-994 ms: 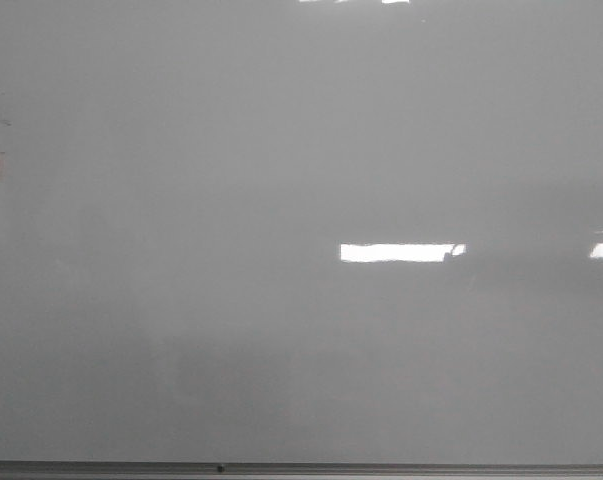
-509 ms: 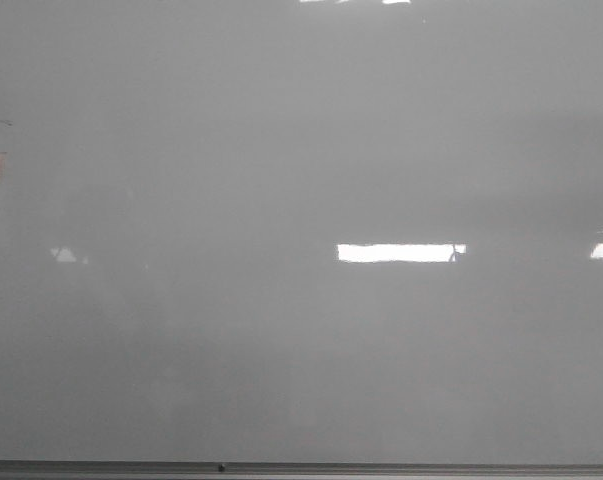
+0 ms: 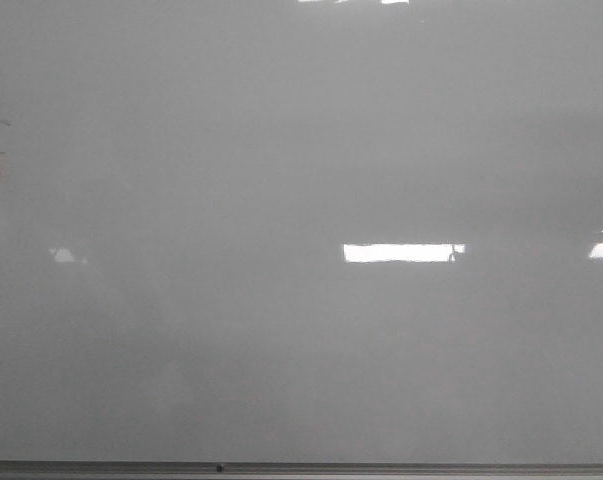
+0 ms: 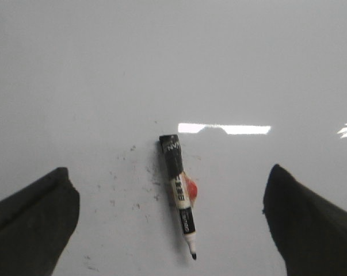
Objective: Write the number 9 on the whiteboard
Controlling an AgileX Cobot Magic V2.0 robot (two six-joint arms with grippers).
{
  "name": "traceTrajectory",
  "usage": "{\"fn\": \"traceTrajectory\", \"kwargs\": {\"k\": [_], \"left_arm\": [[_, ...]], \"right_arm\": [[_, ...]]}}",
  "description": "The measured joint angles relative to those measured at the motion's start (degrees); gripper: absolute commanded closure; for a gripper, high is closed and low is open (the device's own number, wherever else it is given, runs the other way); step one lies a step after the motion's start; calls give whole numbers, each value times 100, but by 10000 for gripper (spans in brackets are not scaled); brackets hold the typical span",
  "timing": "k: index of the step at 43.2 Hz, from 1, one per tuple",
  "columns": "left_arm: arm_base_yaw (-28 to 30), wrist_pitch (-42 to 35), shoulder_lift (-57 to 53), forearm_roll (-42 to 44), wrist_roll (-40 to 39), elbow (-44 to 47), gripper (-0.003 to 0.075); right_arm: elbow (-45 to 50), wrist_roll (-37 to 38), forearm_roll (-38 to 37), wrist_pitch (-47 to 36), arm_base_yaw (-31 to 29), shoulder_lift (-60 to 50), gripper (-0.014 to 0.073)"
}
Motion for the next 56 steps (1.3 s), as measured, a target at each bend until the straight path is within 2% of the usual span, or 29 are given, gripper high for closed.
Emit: {"fn": "traceTrajectory", "kwargs": {"k": [9,15,27,40,44,47,56], "left_arm": [[0,925,1279,-509,0,-541,111],[0,1132,2572,-847,0,-1113,111],[0,1027,4682,-1286,0,-1900,111],[-226,300,5762,-1324,0,-2297,122],[-265,216,5878,-1324,0,-2297,169],[-273,175,5911,-1299,0,-2297,232],[-273,139,5967,-1090,0,-2297,512]], "right_arm": [[0,0,0,-104,0,0,13],[0,0,0,-161,0,0,13],[0,0,0,-207,0,0,13],[0,0,0,-207,0,0,13],[0,0,0,-207,0,0,13],[0,0,0,-207,0,0,13],[0,0,0,-207,0,0,13]]}}
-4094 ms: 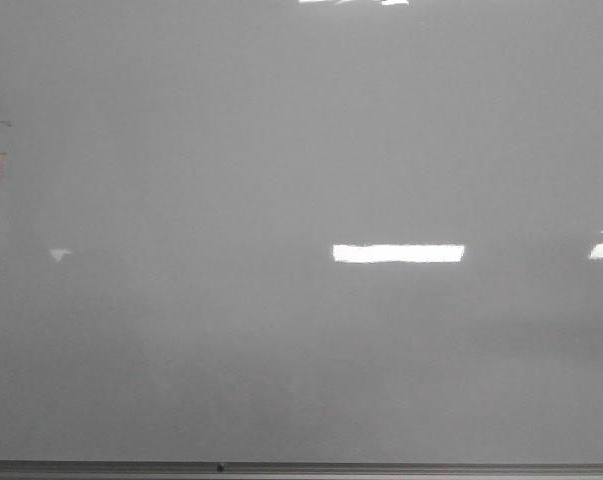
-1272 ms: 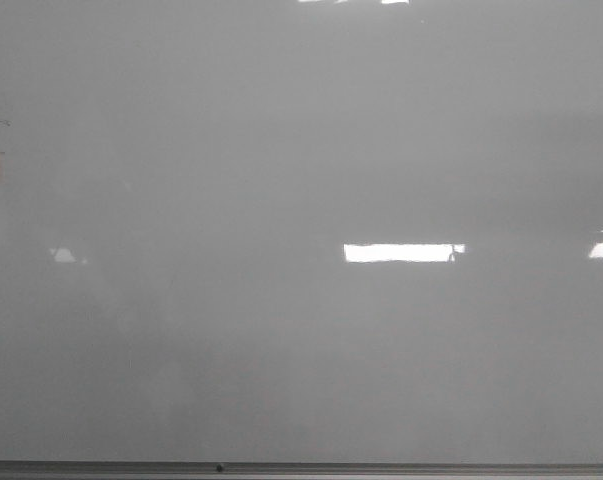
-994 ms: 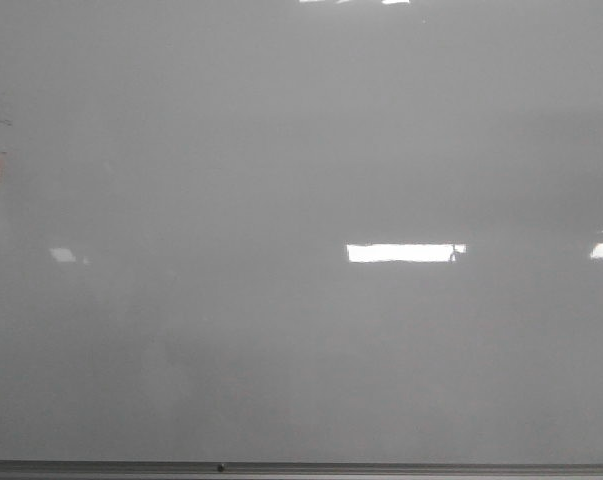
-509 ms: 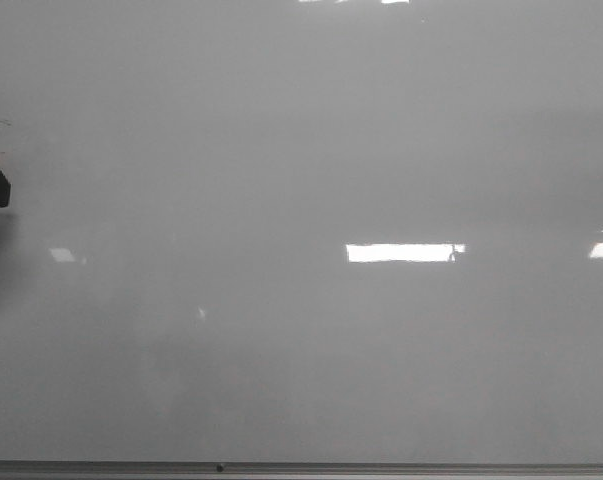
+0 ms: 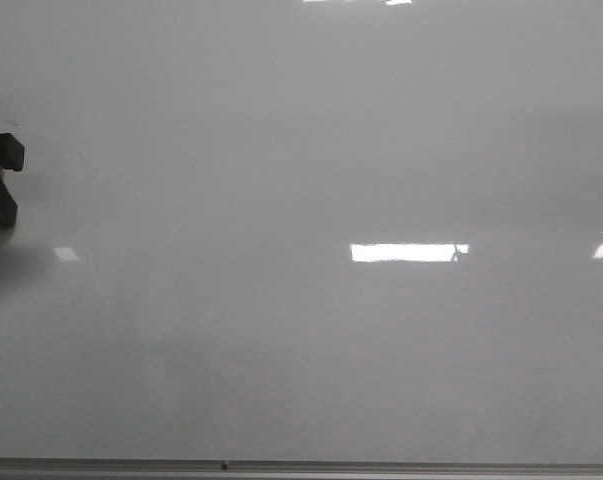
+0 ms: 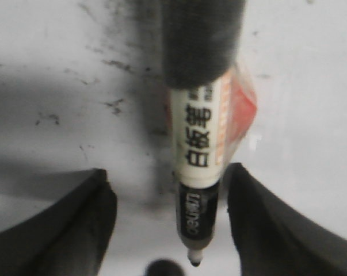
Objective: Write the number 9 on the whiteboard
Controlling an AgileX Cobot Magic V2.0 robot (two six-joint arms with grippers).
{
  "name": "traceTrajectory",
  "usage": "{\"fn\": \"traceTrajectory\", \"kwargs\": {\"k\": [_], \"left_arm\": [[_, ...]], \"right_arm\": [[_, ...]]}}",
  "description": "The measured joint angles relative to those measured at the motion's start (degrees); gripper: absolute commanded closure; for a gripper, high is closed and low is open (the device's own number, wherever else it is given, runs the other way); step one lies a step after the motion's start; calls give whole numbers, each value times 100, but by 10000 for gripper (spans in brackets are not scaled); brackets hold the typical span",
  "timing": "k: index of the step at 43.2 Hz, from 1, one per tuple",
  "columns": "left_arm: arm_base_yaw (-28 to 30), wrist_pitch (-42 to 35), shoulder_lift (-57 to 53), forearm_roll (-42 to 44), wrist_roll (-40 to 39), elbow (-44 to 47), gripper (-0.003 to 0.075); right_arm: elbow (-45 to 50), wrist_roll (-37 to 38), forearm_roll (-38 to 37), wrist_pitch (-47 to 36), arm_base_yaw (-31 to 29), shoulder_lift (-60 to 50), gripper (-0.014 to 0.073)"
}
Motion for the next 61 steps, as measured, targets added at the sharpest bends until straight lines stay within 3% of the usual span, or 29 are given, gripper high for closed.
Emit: {"fn": "traceTrajectory", "kwargs": {"k": [9,19,26,30,35,49,61], "left_arm": [[0,-38,13,70,0,0,731],[0,302,-204,275,0,-11,739],[0,1781,-666,620,99,-396,739],[-34,3094,-769,695,653,-818,739],[-212,4011,-781,745,1661,-1214,739],[-1660,5094,-781,375,4227,-1515,739],[-3098,5519,-781,343,4655,-2001,739]], "right_arm": [[0,0,0,0,0,0,13],[0,0,0,0,0,0,13],[-46,0,0,181,0,75,13],[-301,0,0,670,32,328,13],[-732,-124,0,1344,282,840,13],[-2270,-1917,696,2983,2130,2448,11],[-3264,-2915,1290,3318,3799,3744,11]]}}
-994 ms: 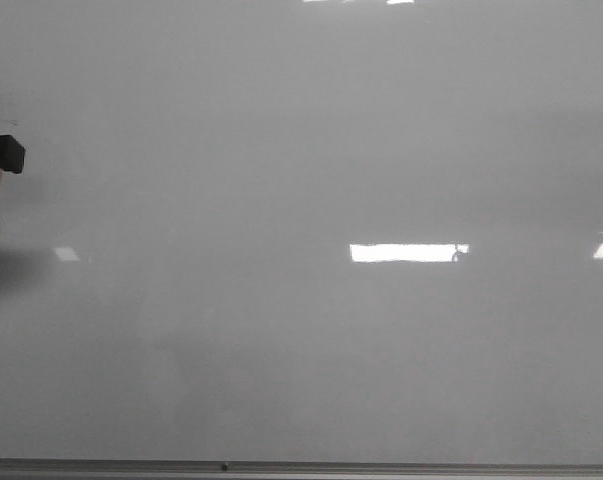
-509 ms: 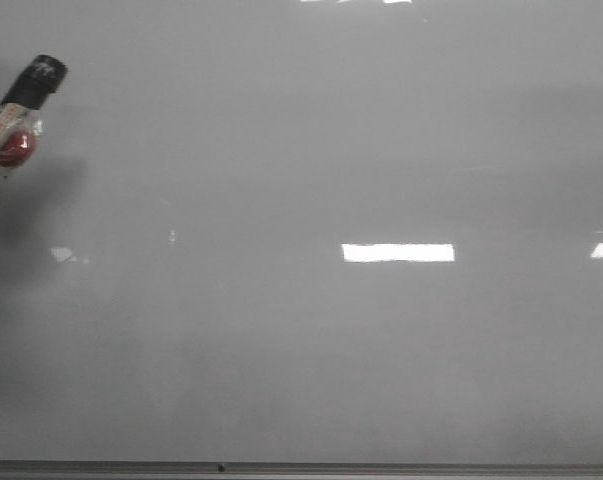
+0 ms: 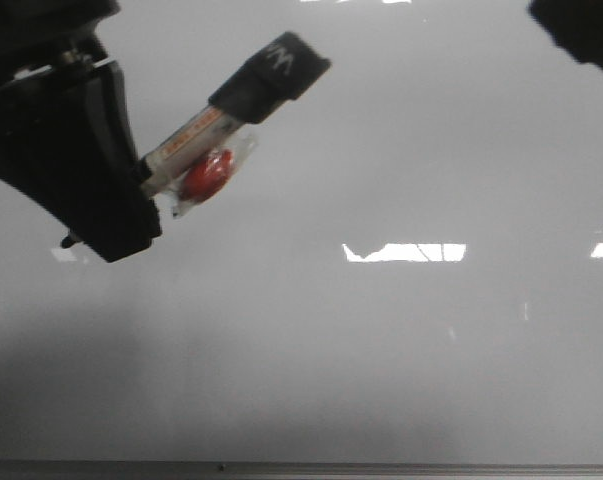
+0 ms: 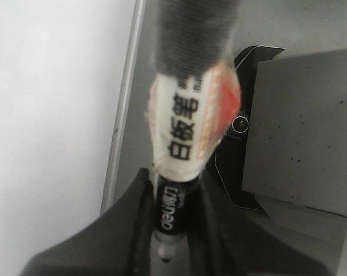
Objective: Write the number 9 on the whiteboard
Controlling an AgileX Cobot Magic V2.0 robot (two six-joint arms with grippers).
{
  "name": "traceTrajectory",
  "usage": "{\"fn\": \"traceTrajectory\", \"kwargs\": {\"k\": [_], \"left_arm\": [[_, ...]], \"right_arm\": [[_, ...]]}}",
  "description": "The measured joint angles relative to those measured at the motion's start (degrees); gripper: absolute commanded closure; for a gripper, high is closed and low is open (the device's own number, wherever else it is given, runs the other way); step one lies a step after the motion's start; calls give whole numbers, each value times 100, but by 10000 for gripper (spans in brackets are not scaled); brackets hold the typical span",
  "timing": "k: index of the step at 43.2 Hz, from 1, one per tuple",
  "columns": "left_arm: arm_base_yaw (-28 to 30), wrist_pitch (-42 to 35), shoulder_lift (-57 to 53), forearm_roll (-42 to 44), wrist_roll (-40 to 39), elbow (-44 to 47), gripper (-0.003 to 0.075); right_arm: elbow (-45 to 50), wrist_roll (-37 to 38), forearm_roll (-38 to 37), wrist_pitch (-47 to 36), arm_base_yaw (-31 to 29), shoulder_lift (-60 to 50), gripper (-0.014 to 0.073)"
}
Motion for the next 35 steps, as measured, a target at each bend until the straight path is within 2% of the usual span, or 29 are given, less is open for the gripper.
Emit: {"fn": "traceTrajectory", "kwargs": {"k": [7,17,28,35], "left_arm": [[-469,203,0,0,18,-327,739],[-564,256,0,-3,28,-421,739],[-564,256,0,-3,28,-442,739],[-564,217,0,-3,40,-441,738]], "right_arm": [[-449,-495,320,0,367,636,11],[-821,-1086,1073,-83,405,1220,35],[-901,-1220,1288,-118,405,1590,249],[-901,-1220,1323,-81,405,1616,496]]}}
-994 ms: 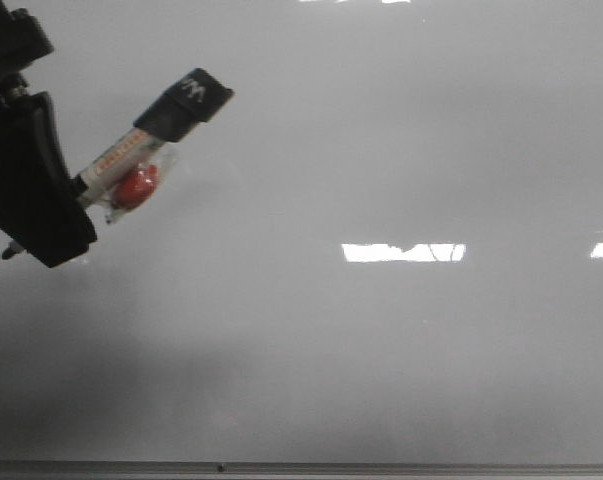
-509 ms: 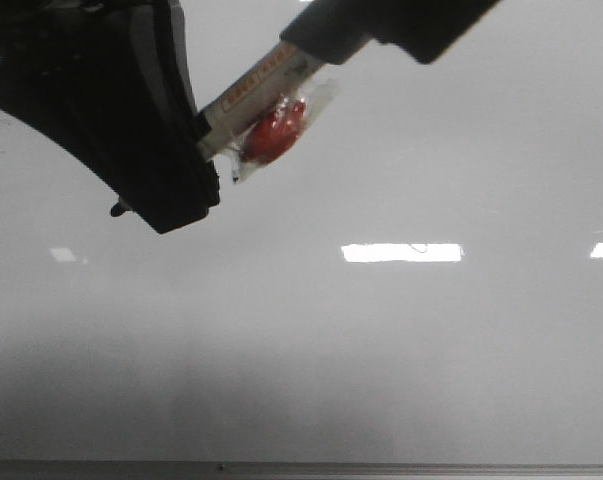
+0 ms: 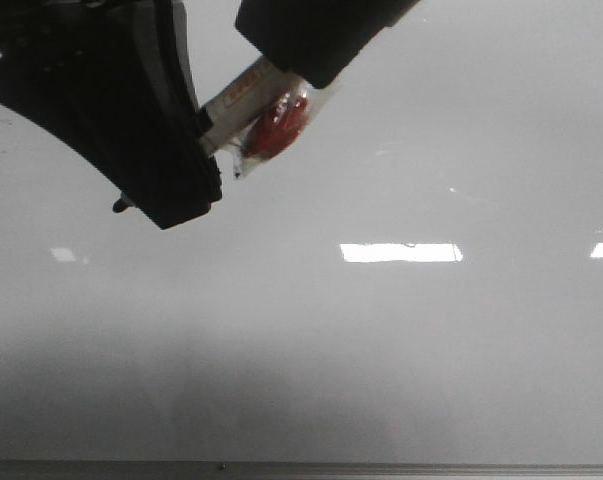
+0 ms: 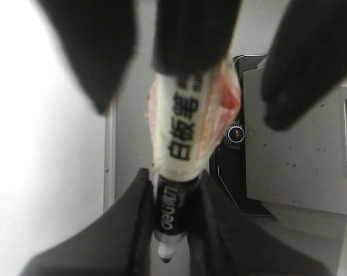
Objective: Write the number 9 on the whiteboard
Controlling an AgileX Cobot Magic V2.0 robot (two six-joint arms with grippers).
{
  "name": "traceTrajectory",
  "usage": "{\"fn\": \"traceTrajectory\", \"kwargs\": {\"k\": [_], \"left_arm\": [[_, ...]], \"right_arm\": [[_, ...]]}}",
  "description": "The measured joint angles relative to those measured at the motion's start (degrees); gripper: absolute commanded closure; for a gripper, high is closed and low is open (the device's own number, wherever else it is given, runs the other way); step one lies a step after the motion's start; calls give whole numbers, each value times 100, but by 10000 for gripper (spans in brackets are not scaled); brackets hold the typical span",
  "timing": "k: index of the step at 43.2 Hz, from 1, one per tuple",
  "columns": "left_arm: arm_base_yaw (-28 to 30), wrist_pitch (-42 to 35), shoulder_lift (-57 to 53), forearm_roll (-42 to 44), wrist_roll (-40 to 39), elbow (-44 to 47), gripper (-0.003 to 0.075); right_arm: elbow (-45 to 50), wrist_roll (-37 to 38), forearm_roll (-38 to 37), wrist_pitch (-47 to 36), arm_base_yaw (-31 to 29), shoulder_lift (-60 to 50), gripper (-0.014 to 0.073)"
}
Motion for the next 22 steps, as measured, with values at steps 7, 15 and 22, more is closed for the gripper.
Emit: {"fn": "traceTrajectory", "kwargs": {"k": [7,15,22], "left_arm": [[-27,-36,0,0,-40,0,727],[-27,-46,0,-10,-78,0,506],[-27,-308,0,-64,-237,0,265]], "right_arm": [[-15,-21,-11,46,-23,0,669],[-17,-21,-22,56,-23,0,661],[-17,-21,-22,90,-37,0,661]]}}
